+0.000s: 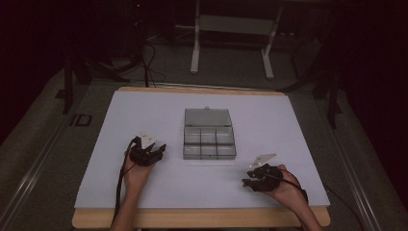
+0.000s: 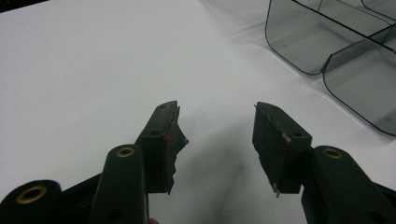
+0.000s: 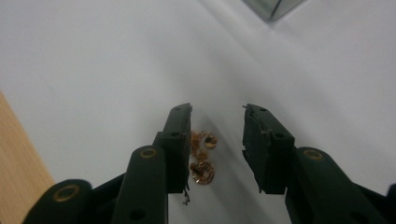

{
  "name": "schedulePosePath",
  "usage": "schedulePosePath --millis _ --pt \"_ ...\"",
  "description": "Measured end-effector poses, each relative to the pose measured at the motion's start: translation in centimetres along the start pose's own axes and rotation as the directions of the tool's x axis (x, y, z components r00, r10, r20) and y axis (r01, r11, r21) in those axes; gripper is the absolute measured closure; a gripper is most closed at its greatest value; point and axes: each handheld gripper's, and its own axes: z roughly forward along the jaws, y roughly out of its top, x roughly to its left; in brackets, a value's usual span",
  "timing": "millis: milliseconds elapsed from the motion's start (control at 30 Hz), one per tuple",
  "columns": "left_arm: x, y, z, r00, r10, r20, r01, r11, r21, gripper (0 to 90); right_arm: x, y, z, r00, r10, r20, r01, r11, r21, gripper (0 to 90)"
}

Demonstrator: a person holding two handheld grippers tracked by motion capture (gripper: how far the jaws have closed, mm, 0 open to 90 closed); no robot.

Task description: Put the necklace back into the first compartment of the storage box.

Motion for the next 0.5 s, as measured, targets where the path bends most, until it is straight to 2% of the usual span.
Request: schedulePosePath --millis 100,500 --pt "-0.01 0.01 0.03 1.0000 0.002 0.001 -0.002 1.0000 0.004 51.0 0.09 -0.01 0.16 0.9998 -0.020 -0.006 0.020 1.000 0.020 61.2" --pt "-0.08 0.04 0.10 1.0000 0.006 -0.001 -0.006 0.9999 0.010 50.6 0.63 0.39 0.83 0.9984 -0.045 -0.033 0.047 0.997 0.064 59.0"
